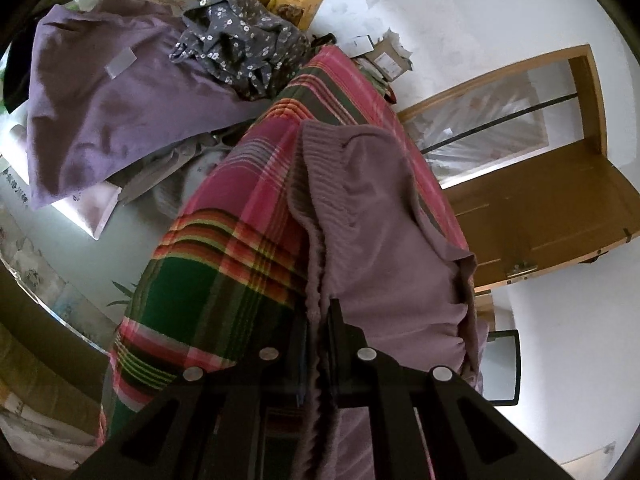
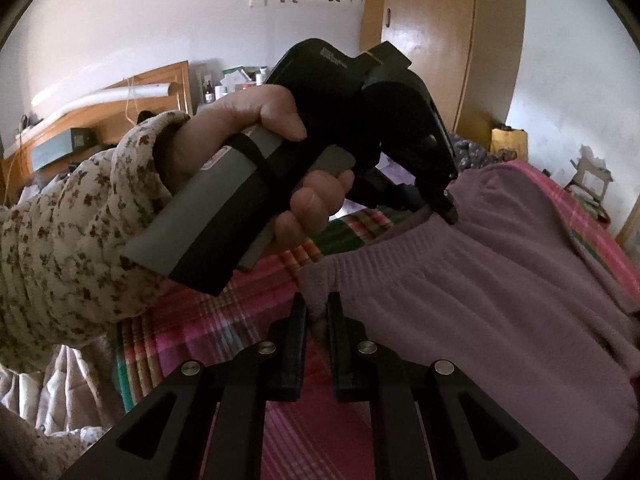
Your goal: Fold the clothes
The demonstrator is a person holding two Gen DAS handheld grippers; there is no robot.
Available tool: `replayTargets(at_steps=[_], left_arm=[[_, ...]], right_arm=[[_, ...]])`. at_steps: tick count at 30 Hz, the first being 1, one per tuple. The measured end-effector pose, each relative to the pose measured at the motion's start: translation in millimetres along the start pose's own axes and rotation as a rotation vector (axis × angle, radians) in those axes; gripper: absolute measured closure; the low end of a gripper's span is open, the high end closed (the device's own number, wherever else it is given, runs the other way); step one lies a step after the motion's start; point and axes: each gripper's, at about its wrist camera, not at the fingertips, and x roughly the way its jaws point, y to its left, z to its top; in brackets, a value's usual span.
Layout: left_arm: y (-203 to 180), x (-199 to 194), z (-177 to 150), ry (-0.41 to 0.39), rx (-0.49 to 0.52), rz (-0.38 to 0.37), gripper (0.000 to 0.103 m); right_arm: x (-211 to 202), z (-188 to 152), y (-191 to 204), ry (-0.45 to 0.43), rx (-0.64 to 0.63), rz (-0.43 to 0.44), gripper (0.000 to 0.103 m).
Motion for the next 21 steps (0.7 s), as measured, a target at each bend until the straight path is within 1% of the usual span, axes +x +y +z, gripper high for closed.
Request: replayTargets(at_steps=[3,6,10,15,18,20,21], left_arm=[[2.5,-4.3,1.6,-0.006,0.003,-0.002,0.094],[5.8,-5.0,1.5,-0.006,0.001,0.012,0.094],[10.0,-5.5,1.3,-0.007,0.000,0.032,0.094],[0.4,-5.2,-2.3,-0.015,0.049,0.087,0.090],[-1.0,-10.3,-3.7,-0.019,0.043,0.120,0.088],[-3.3,-19.0,-6.2,-0.046,0.053,0.157,0.088],[-4.4,-24.4,-7.4,-0.062,0.061,0.169,0.088]], right_arm=[[1.5,3.9,-1.5,-0.006,0.012,0.006,0.093],[3.6,6.1,-1.9,-0.008,0.013,0.015,0.093],[11.3,5.2,-4.2,0.015,0.032,0.037,0.092],[17.9,3.9,-11.2,0.048,0.088,0.067,0.089],[16.9,3.9,-12.0,0.053,0.095,0.073,0.084],[13.0,3.6,-12.0,0.046,0.100,0.069,0.075],[10.8,3.4,-11.6,0.041,0.099,0.064,0.073]])
